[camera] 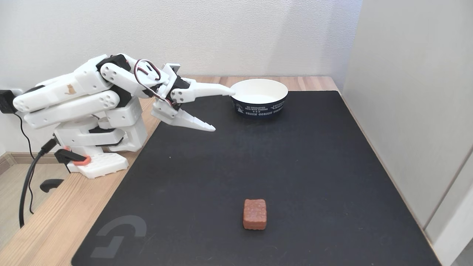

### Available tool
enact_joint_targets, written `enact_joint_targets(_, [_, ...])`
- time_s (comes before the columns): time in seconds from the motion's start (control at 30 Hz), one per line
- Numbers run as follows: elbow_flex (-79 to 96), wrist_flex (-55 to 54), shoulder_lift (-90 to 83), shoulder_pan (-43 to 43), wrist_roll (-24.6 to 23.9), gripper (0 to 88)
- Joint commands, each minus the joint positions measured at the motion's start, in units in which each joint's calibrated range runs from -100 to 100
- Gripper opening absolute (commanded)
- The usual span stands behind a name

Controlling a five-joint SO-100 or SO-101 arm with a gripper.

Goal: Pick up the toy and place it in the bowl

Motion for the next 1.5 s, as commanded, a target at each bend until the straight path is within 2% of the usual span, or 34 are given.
enact_joint_targets(0.0, [0.7, -0.1, -0.7, -0.3, 0.3, 41.9])
enact_joint_targets(0.27, [0.0, 0.6, -0.5, -0.3, -0.2, 42.0])
enact_joint_targets(0.43, [-11.4, 8.3, 3.3, 0.7, -0.1, 42.5])
enact_joint_targets(0.53, [-27.3, 11.0, 15.3, 1.3, 0.3, 42.5])
enact_joint_targets(0.67, [-51.2, 18.7, 35.8, 6.3, 1.0, 42.5])
enact_joint_targets(0.93, [-85.3, 25.2, 73.1, 19.0, 9.7, 42.2])
enact_joint_targets(1.1, [-94.8, 25.6, 87.5, 25.7, 13.9, 42.1])
enact_joint_targets(1.47, [-107.1, 25.4, 110.9, 30.9, 16.7, 42.1])
